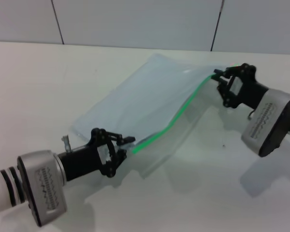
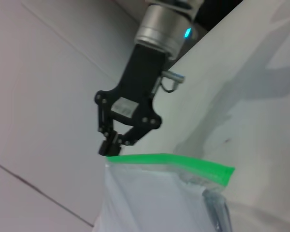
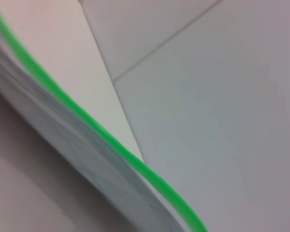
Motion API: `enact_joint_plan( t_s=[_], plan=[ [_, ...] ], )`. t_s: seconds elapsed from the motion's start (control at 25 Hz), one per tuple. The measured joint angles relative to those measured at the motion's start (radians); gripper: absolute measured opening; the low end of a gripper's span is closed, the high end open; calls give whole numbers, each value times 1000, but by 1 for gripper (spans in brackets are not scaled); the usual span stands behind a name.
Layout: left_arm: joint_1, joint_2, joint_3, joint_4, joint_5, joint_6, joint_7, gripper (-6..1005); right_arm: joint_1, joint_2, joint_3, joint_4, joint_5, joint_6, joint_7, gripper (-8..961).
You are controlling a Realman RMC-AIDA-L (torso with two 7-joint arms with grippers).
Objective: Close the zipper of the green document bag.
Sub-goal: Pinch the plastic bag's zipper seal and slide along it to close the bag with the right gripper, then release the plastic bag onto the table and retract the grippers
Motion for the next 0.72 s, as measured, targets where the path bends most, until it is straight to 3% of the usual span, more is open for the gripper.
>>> enact_joint_plan(
  t_s=[0.48, 0.72],
  plan=[
    [32, 0, -7, 10, 24, 1, 11, 46, -38, -2, 175, -83, 0, 16, 1, 103],
    [22, 1, -15, 14, -71, 6, 15, 53, -89, 4, 337, -76, 59, -4, -8, 106]
  ],
)
